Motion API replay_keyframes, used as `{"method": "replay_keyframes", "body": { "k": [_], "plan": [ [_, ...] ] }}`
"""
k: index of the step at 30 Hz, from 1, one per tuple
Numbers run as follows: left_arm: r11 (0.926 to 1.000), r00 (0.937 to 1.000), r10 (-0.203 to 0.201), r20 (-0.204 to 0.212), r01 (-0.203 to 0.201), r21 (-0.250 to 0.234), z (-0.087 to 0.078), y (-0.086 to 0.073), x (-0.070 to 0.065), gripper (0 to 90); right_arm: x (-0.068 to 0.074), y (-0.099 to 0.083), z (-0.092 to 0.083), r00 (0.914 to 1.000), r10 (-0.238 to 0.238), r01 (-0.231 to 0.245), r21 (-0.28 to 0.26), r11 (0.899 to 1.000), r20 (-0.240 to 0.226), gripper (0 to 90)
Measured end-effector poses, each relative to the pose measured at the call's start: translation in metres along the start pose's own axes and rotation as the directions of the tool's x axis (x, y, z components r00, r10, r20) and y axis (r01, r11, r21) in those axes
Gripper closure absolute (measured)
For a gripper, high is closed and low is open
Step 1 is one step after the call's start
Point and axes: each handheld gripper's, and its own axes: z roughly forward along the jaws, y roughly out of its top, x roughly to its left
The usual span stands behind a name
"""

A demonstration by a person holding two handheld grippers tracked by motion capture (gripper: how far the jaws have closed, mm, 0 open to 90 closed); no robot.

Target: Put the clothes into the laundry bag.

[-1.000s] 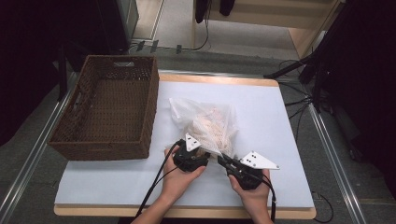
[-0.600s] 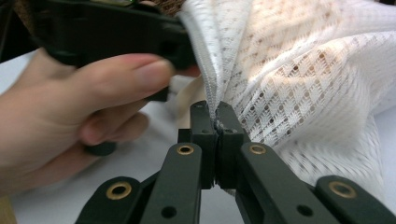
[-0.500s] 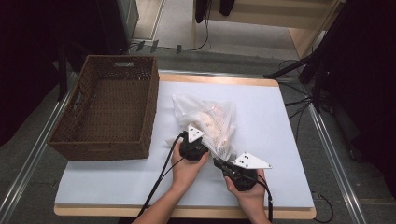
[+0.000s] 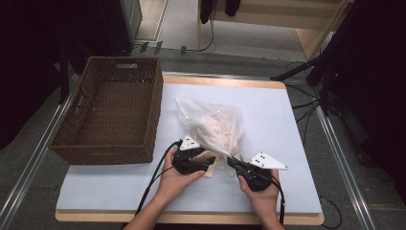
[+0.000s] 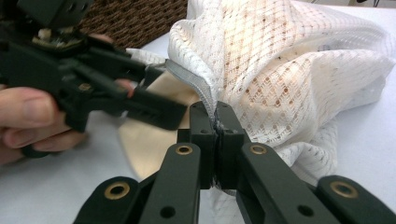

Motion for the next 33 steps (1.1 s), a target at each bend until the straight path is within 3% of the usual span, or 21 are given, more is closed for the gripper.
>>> {"method": "replay_keyframes", "body": {
  "k": [3, 5, 8, 9, 10, 13, 14, 15, 16, 17, 18, 20, 21, 22, 27, 29, 32, 33],
  "plan": [
    [0.9951, 0.9979, 0.038, -0.053, -0.033, 0.093, 0.003, -0.003, -0.008, 43.4, 0.000, 0.001, 0.000, 1.0000, -0.003, 0.003, -0.004, 1.000, 0.002, 88.7],
    [0.9931, 0.9962, 0.057, -0.067, -0.050, 0.107, 0.003, -0.004, -0.015, 44.8, 0.000, 0.002, 0.000, 1.0000, -0.005, 0.005, -0.008, 1.000, 0.004, 88.7],
    [0.9911, 0.9970, 0.069, -0.034, -0.065, 0.116, 0.005, -0.003, -0.022, 76.4, -0.001, 0.002, -0.001, 1.0000, 0.002, -0.002, -0.008, 1.000, 0.002, 88.7],
    [0.9915, 0.9963, 0.082, -0.024, -0.079, 0.104, 0.006, -0.002, -0.025, 80.1, -0.001, 0.002, -0.001, 1.0000, 0.001, -0.001, -0.009, 1.000, 0.002, 88.8],
    [0.9929, 0.9945, 0.099, -0.034, -0.097, 0.069, 0.007, 0.000, -0.027, 80.9, 0.000, 0.001, -0.001, 1.0000, -0.001, 0.001, -0.009, 1.000, -0.001, 88.9],
    [0.9964, 0.9968, 0.059, -0.054, -0.062, -0.057, 0.005, 0.009, -0.023, 81.7, 0.007, 0.001, 0.000, 0.9996, -0.024, 0.024, -0.005, 1.000, -0.017, 88.9],
    [0.9936, 0.9973, 0.027, -0.068, -0.035, -0.108, 0.003, 0.013, -0.019, 81.8, 0.010, 0.000, 0.000, 0.9992, -0.035, 0.035, -0.001, 0.999, -0.019, 88.9],
    [0.9842, 0.9953, -0.013, -0.096, -0.005, -0.177, -0.001, 0.017, -0.014, 81.9, 0.012, 0.000, 0.001, 0.9986, -0.048, 0.048, 0.006, 0.999, -0.023, 88.9],
    [0.9775, 0.9915, -0.037, -0.124, 0.010, -0.211, -0.003, 0.020, -0.009, 81.9, 0.015, -0.001, 0.001, 0.9979, -0.061, 0.061, 0.011, 0.998, -0.024, 89.0],
    [0.9755, 0.9887, -0.043, -0.143, 0.010, -0.220, -0.002, 0.021, -0.007, 81.8, 0.017, -0.002, 0.001, 0.9974, -0.068, 0.069, 0.012, 0.998, -0.023, 89.0],
    [0.9758, 0.9828, -0.048, -0.178, 0.008, -0.219, 0.000, 0.021, -0.003, 81.6, 0.018, -0.002, 0.001, 0.9972, -0.070, 0.071, 0.014, 0.997, -0.024, 89.1],
    [0.9865, 0.9755, -0.067, -0.210, 0.033, -0.160, 0.013, 0.017, 0.007, 80.5, 0.019, -0.003, 0.002, 0.9966, -0.074, 0.075, 0.027, 0.997, -0.035, 89.1],
    [0.9907, 0.9754, -0.083, -0.204, 0.059, -0.123, 0.020, 0.015, 0.012, 78.7, 0.020, -0.005, 0.003, 0.9962, -0.080, 0.081, 0.036, 0.996, -0.034, 89.1],
    [0.9886, 0.9781, -0.108, -0.178, 0.087, -0.123, 0.021, 0.014, 0.015, 76.9, 0.021, -0.006, 0.004, 0.9957, -0.086, 0.087, 0.045, 0.995, -0.034, 89.1],
    [0.9947, 0.9736, -0.045, -0.224, 0.023, -0.100, 0.010, 0.014, 0.009, 56.0, 0.018, -0.007, 0.005, 0.9965, -0.078, 0.080, 0.055, 0.995, -0.028, 89.1],
    [0.9966, 0.9730, -0.025, -0.230, 0.006, -0.083, 0.004, 0.010, 0.009, 53.0, 0.016, -0.007, 0.005, 0.9974, -0.069, 0.070, 0.052, 0.996, -0.023, 89.1],
    [0.9978, 0.9718, -0.036, -0.233, 0.022, -0.062, -0.001, 0.003, 0.012, 51.3, 0.014, -0.006, 0.006, 0.9978, -0.064, 0.065, 0.051, 0.997, -0.015, 89.0],
    [0.9983, 0.9743, -0.045, -0.220, 0.036, -0.045, -0.003, 0.000, 0.015, 54.8, 0.014, -0.006, 0.006, 0.9980, -0.063, 0.063, 0.050, 0.997, -0.012, 89.0]
  ]
}}
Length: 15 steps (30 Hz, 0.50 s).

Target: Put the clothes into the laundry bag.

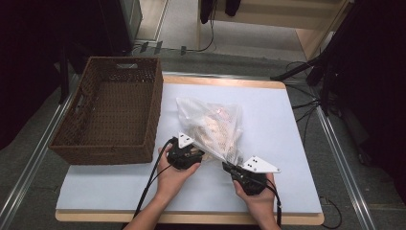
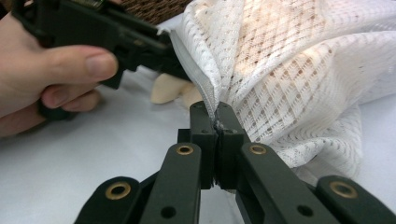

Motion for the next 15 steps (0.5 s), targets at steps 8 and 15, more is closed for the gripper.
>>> {"method": "replay_keyframes", "body": {
  "k": [8, 15],
  "plan": [
    [0.9998, 0.9747, 0.017, 0.223, -0.015, -0.013, 0.006, 0.007, -0.018, 80.6, -0.001, 0.005, 0.001, 0.9993, 0.033, -0.033, -0.033, 0.999, -0.019, 89.1],
    [0.9964, 0.9952, -0.077, 0.061, 0.079, -0.032, 0.022, 0.011, -0.011, 78.9, 0.005, 0.005, 0.004, 0.9997, 0.009, -0.009, -0.023, 1.000, -0.023, 89.1]
  ]
}}
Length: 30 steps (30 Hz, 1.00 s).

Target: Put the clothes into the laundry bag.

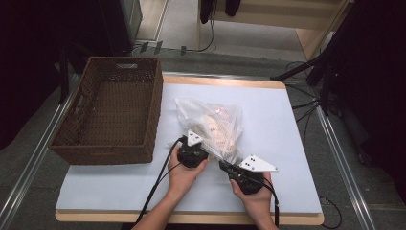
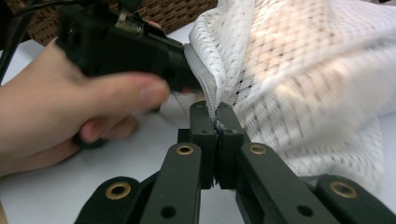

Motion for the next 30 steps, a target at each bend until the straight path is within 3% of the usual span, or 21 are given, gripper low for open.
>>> {"method": "replay_keyframes", "body": {
  "k": [1, 3, 5, 7, 10, 13, 16, 19, 22, 27, 28, 30],
  "plan": [
    [1.0000, 0.9990, 0.007, -0.045, -0.008, -0.006, -0.001, 0.001, 0.002, 78.5, -0.001, 0.000, -0.001, 1.0000, 0.007, -0.007, 0.000, 1.000, 0.007, 89.1],
    [0.9965, 0.9883, 0.080, -0.130, -0.083, -0.014, -0.004, 0.001, 0.003, 76.1, -0.005, -0.001, -0.004, 0.9997, 0.012, -0.012, -0.001, 1.000, 0.019, 89.1],
    [0.9974, 0.9885, 0.070, -0.134, -0.072, -0.009, -0.006, 0.001, 0.007, 69.7, -0.008, -0.002, -0.005, 0.9994, 0.021, -0.021, 0.000, 1.000, 0.027, 89.1],
    [0.9977, 0.9908, 0.068, -0.117, -0.068, -0.002, -0.007, 0.001, 0.008, 61.8, -0.009, -0.002, -0.004, 0.9993, 0.027, -0.027, 0.003, 1.000, 0.026, 89.1],
    [0.9977, 0.9960, 0.068, -0.059, -0.067, 0.013, -0.013, -0.001, 0.008, 49.8, -0.007, -0.002, -0.003, 0.9995, 0.021, -0.022, 0.006, 1.000, 0.022, 89.1],
    [0.9974, 0.9973, 0.071, -0.020, -0.070, 0.014, -0.026, -0.006, 0.009, 46.6, -0.007, -0.001, -0.003, 0.9995, 0.022, -0.022, -0.002, 1.000, 0.024, 89.1],
    [0.9972, 0.9976, 0.069, 0.009, -0.069, 0.029, -0.035, -0.014, 0.010, 52.7, -0.009, -0.001, -0.003, 0.9992, 0.028, -0.028, -0.003, 1.000, 0.026, 89.1],
    [0.9900, 0.9925, 0.120, 0.027, -0.121, 0.072, -0.029, -0.020, 0.001, 65.3, -0.009, 0.000, -0.002, 0.9993, 0.029, -0.029, -0.011, 1.000, 0.024, 89.1],
    [0.9853, 0.9891, 0.142, 0.038, -0.145, 0.090, -0.020, -0.018, -0.009, 78.1, -0.006, 0.002, -0.003, 0.9994, 0.023, -0.023, -0.017, 1.000, 0.027, 89.1],
    [0.9805, 0.9841, 0.169, 0.055, -0.173, 0.093, 0.003, -0.003, -0.026, 82.7, -0.008, 0.005, -0.009, 0.9991, 0.028, -0.026, -0.038, 0.999, 0.032, 89.1],
    [0.9842, 0.9855, 0.165, 0.039, -0.167, 0.058, 0.009, 0.002, -0.027, 83.2, -0.009, 0.005, -0.010, 0.9991, 0.032, -0.030, -0.040, 0.999, 0.028, 89.1],
    [0.9874, 0.9881, 0.152, 0.023, -0.153, 0.039, 0.010, 0.003, -0.025, 83.8, -0.011, 0.005, -0.011, 0.9989, 0.031, -0.029, -0.043, 0.999, 0.036, 89.1]
  ]
}}
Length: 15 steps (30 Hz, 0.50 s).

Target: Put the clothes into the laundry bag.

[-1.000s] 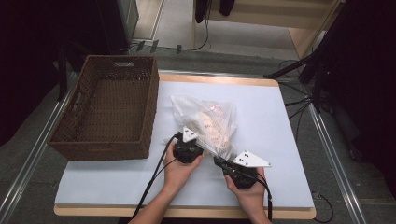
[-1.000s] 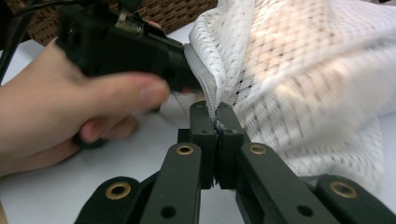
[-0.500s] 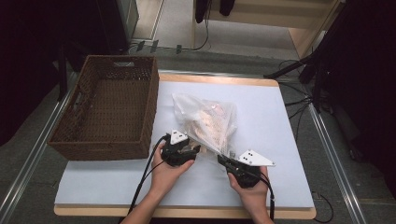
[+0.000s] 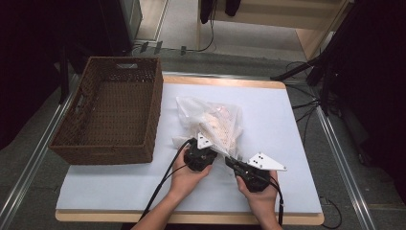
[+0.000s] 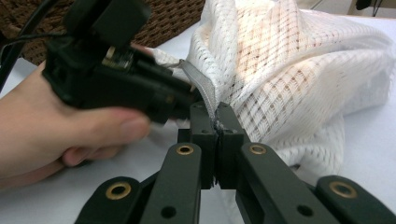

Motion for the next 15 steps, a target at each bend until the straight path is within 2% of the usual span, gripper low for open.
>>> {"method": "replay_keyframes", "body": {
  "k": [4, 5, 7, 9, 11, 12, 13, 14, 15],
  "plan": [
    [0.9972, 0.9971, -0.071, -0.029, 0.070, -0.027, 0.002, 0.001, 0.016, 84.3, -0.003, -0.001, -0.002, 0.9999, 0.010, -0.010, 0.000, 1.000, 0.006, 89.2],
    [0.9962, 0.9955, -0.081, -0.050, 0.079, -0.035, 0.000, 0.000, 0.020, 84.2, -0.003, 0.000, -0.003, 0.9999, 0.012, -0.012, -0.001, 1.000, 0.012, 89.2],
    [0.9966, 0.9923, -0.076, -0.098, 0.072, -0.040, -0.001, 0.001, 0.023, 83.1, -0.005, 0.000, -0.003, 0.9997, 0.016, -0.016, -0.003, 1.000, 0.019, 89.2],
    [0.9935, 0.9869, -0.112, -0.117, 0.108, -0.035, -0.002, 0.000, 0.030, 81.1, -0.005, 0.000, -0.003, 0.9996, 0.017, -0.017, -0.001, 1.000, 0.022, 89.2],
    [0.9912, 0.9847, -0.132, -0.114, 0.129, -0.031, 0.000, 0.000, 0.032, 77.9, -0.005, -0.001, -0.001, 0.9997, 0.015, -0.015, 0.006, 1.000, 0.021, 89.2],
    [0.9910, 0.9866, -0.134, -0.093, 0.133, -0.019, 0.001, 0.001, 0.033, 75.9, -0.004, -0.001, 0.000, 0.9997, 0.011, -0.011, 0.006, 1.000, 0.021, 89.2],
    [0.9918, 0.9893, -0.128, -0.071, 0.127, -0.011, -0.001, 0.001, 0.033, 66.7, -0.004, -0.001, 0.001, 0.9997, 0.012, -0.012, 0.010, 1.000, 0.019, 89.2],
    [0.9918, 0.9893, -0.128, -0.071, 0.127, -0.011, -0.001, 0.001, 0.033, 62.4, -0.004, -0.001, 0.001, 0.9997, 0.012, -0.012, 0.010, 1.000, 0.019, 89.2],
    [0.9933, 0.9902, -0.115, -0.079, 0.115, -0.004, -0.003, 0.000, 0.032, 62.4, -0.004, -0.001, 0.001, 0.9997, 0.012, -0.013, 0.010, 1.000, 0.019, 89.2]
  ]
}}
